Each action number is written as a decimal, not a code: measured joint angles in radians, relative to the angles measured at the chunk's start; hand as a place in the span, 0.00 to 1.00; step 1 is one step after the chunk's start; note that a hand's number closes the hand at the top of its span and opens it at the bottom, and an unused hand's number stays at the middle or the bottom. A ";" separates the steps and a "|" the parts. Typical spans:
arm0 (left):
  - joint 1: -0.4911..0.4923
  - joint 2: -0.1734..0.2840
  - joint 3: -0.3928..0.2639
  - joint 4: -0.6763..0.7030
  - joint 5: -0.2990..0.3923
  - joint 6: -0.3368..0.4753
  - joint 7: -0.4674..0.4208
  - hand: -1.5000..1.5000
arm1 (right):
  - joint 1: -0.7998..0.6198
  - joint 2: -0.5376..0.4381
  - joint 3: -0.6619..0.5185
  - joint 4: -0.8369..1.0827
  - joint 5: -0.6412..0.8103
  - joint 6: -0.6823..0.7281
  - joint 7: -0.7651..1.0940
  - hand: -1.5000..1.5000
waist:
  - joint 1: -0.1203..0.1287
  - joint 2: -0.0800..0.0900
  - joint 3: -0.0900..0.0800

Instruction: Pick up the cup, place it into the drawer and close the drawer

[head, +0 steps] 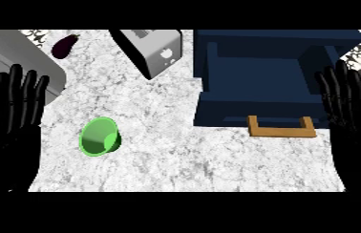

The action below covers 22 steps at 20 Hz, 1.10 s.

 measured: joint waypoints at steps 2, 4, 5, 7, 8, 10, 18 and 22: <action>0.017 0.008 -0.008 0.008 0.037 -0.043 -0.022 0.00 | -0.008 0.003 0.004 0.014 -0.001 0.002 0.012 0.00 | -0.003 -0.011 0.011; 0.020 0.044 -0.007 0.014 0.118 -0.129 -0.031 0.00 | 0.002 0.013 0.011 0.022 -0.012 0.005 0.010 0.00 | -0.006 -0.017 0.017; 0.014 0.064 -0.013 0.024 0.157 -0.177 -0.040 0.00 | 0.003 0.019 0.016 0.021 -0.021 0.006 0.017 0.00 | -0.010 -0.019 0.019; 0.021 0.088 -0.040 0.038 0.247 -0.269 -0.037 0.00 | -0.001 0.036 0.017 0.037 -0.055 0.010 0.032 0.00 | -0.011 -0.021 0.022; 0.032 0.098 -0.048 0.055 0.296 -0.310 -0.030 0.00 | 0.004 0.041 0.020 0.036 -0.081 0.020 0.045 0.00 | -0.013 -0.021 0.023; 0.045 0.123 -0.043 0.076 0.391 -0.377 -0.011 0.00 | 0.022 0.043 0.022 0.024 -0.121 0.038 0.067 0.00 | -0.016 -0.024 0.025; 0.017 0.186 0.019 0.162 0.595 -0.519 0.050 0.00 | -0.018 0.060 0.010 0.054 -0.159 0.037 0.118 0.00 | -0.013 -0.027 0.028; -0.005 0.200 0.055 0.185 0.643 -0.549 0.087 0.00 | -0.017 0.059 0.000 0.060 -0.167 0.051 0.112 0.00 | -0.013 -0.028 0.029</action>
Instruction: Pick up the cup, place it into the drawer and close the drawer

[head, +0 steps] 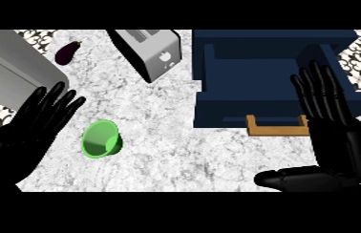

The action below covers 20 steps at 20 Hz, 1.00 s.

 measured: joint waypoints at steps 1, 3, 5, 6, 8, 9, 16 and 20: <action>0.009 -0.015 -0.009 -0.001 -0.019 -0.005 -0.006 0.00 | 0.001 0.001 -0.001 -0.001 0.000 0.001 -0.002 0.00 | 0.000 0.000 0.000; 0.009 -0.040 -0.020 0.000 -0.047 0.001 -0.006 0.00 | -0.032 0.004 -0.005 0.001 -0.003 -0.007 0.023 0.00 | 0.001 0.000 0.000; -0.010 -0.045 -0.009 0.019 -0.052 0.000 0.001 0.00 | -0.019 0.005 -0.005 -0.005 -0.003 -0.002 0.021 0.00 | 0.000 0.000 0.000; -0.017 -0.051 -0.008 0.022 -0.063 0.003 0.002 0.00 | -0.017 0.007 -0.009 0.000 -0.006 0.000 0.014 0.00 | 0.000 0.000 0.000; -0.033 -0.045 0.005 0.033 -0.056 0.005 0.023 0.00 | -0.025 0.007 -0.010 -0.006 -0.012 0.002 0.024 0.00 | 0.000 0.000 0.000; -0.034 -0.047 0.010 0.040 -0.056 0.005 0.026 0.00 | -0.017 0.004 -0.014 -0.009 -0.011 0.007 0.019 0.00 | 0.000 0.000 0.000; 0.029 -0.070 0.026 0.070 -0.110 -0.040 -0.007 0.00 | -0.033 0.003 -0.035 -0.002 -0.018 0.008 0.019 0.00 | 0.001 -0.001 0.000; 0.027 -0.078 0.037 0.138 -0.167 -0.063 -0.042 0.00 | -0.044 -0.002 -0.044 0.018 -0.020 0.018 0.007 0.00 | 0.001 0.000 0.000</action>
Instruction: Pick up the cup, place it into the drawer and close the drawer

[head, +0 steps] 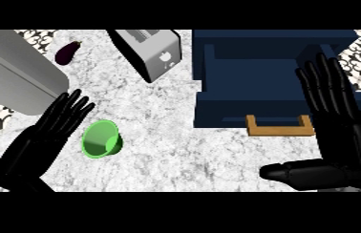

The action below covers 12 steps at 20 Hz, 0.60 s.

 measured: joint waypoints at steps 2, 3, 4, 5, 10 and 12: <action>-0.012 0.011 0.019 0.036 -0.006 -0.011 -0.004 0.00 | 0.006 0.007 0.014 -0.029 0.013 -0.012 0.021 0.00 | -0.001 0.000 0.000; -0.011 0.015 0.026 0.050 -0.017 -0.016 -0.009 0.00 | 0.012 -0.002 0.001 -0.035 -0.001 -0.002 0.023 0.00 | -0.001 0.000 0.000; 0.000 0.012 0.029 0.067 -0.038 -0.028 -0.033 0.00 | 0.009 -0.004 0.001 -0.046 -0.004 -0.003 0.038 0.00 | -0.001 0.000 0.000; -0.017 0.013 0.035 0.095 -0.057 -0.027 -0.043 0.00 | 0.007 -0.001 0.003 -0.041 -0.003 -0.003 0.033 0.00 | -0.001 0.000 0.000; -0.051 0.006 0.060 0.244 -0.167 -0.043 -0.160 0.00 | -0.018 -0.009 -0.012 -0.033 -0.014 -0.002 0.055 0.00 | -0.002 0.001 0.000; -0.074 0.016 0.071 0.305 -0.201 -0.051 -0.198 0.00 | -0.005 -0.011 -0.005 -0.055 -0.012 0.003 0.066 0.00 | -0.003 0.001 0.000</action>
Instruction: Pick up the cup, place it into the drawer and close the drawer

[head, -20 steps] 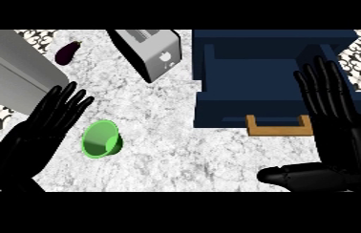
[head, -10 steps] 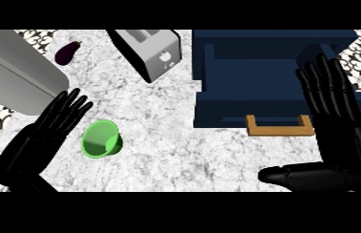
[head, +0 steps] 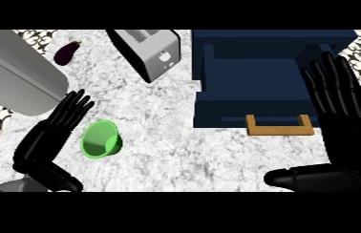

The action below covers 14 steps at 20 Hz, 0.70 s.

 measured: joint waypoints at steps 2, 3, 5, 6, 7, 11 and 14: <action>-0.016 0.006 0.007 0.063 -0.034 -0.011 -0.048 0.00 | 0.005 0.011 0.014 -0.006 0.008 -0.007 0.005 0.00 | 0.000 0.000 0.000; -0.014 0.005 0.005 0.093 -0.060 -0.014 -0.081 0.00 | -0.003 0.009 0.006 -0.003 0.001 -0.007 0.009 0.00 | 0.000 0.000 0.000; -0.021 0.013 0.007 0.139 -0.087 -0.027 -0.121 0.00 | 0.004 0.018 0.024 -0.006 0.019 -0.011 0.000 0.00 | 0.000 0.000 0.000; -0.014 0.011 0.002 0.157 -0.110 -0.031 -0.154 0.00 | -0.004 0.016 0.019 0.006 0.018 -0.008 -0.003 0.00 | 0.001 0.000 0.000; -0.027 0.016 0.005 0.192 -0.125 -0.033 -0.176 0.00 | 0.005 0.015 0.017 0.000 0.016 -0.005 -0.004 0.00 | 0.001 0.000 0.000; -0.060 0.036 0.003 0.326 -0.198 -0.012 -0.271 0.00 | -0.021 0.012 0.007 0.016 0.006 -0.005 0.006 0.00 | 0.000 0.000 0.000; -0.084 0.038 0.000 0.386 -0.216 0.008 -0.295 0.00 | -0.018 0.007 -0.004 0.019 -0.004 0.005 -0.001 0.00 | 0.000 0.000 0.000</action>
